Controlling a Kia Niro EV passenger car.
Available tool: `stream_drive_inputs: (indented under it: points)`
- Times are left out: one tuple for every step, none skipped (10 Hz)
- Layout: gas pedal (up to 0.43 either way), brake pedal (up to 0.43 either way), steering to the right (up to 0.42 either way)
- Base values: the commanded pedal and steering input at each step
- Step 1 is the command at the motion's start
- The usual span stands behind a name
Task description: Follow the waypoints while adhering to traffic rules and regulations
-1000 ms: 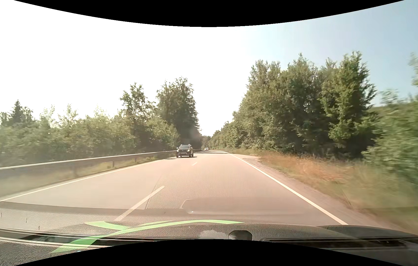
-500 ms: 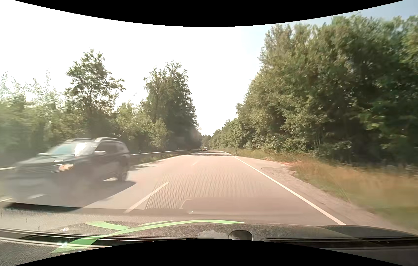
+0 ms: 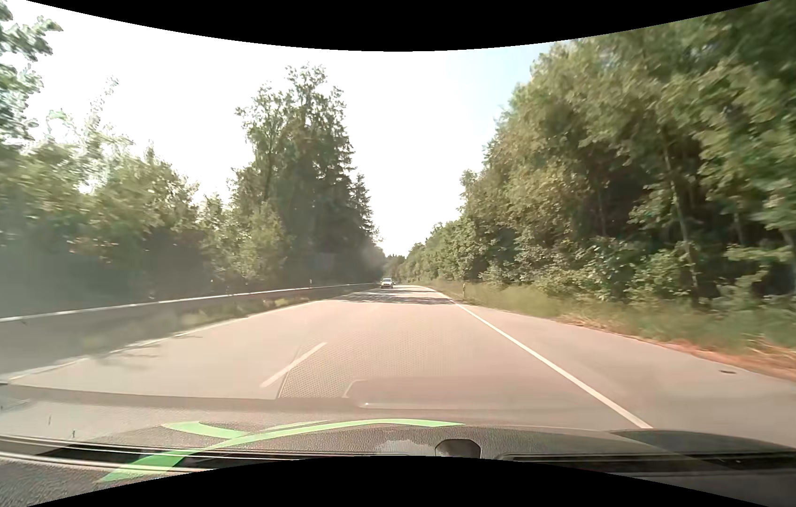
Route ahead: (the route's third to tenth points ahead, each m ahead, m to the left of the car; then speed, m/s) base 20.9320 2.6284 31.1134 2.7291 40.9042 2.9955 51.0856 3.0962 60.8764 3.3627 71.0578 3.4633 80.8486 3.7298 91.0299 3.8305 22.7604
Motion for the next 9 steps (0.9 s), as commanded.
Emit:
stream_drive_inputs:
  points:
    - [0.280, 0.000, -0.006]
    - [0.260, 0.000, -0.006]
    - [0.260, 0.000, -0.006]
    - [0.260, 0.000, -0.005]
    - [0.268, 0.000, -0.005]
    - [0.280, 0.000, -0.006]
    - [0.299, 0.000, -0.005]
    - [0.311, 0.000, -0.006]
    - [0.311, 0.000, -0.006]
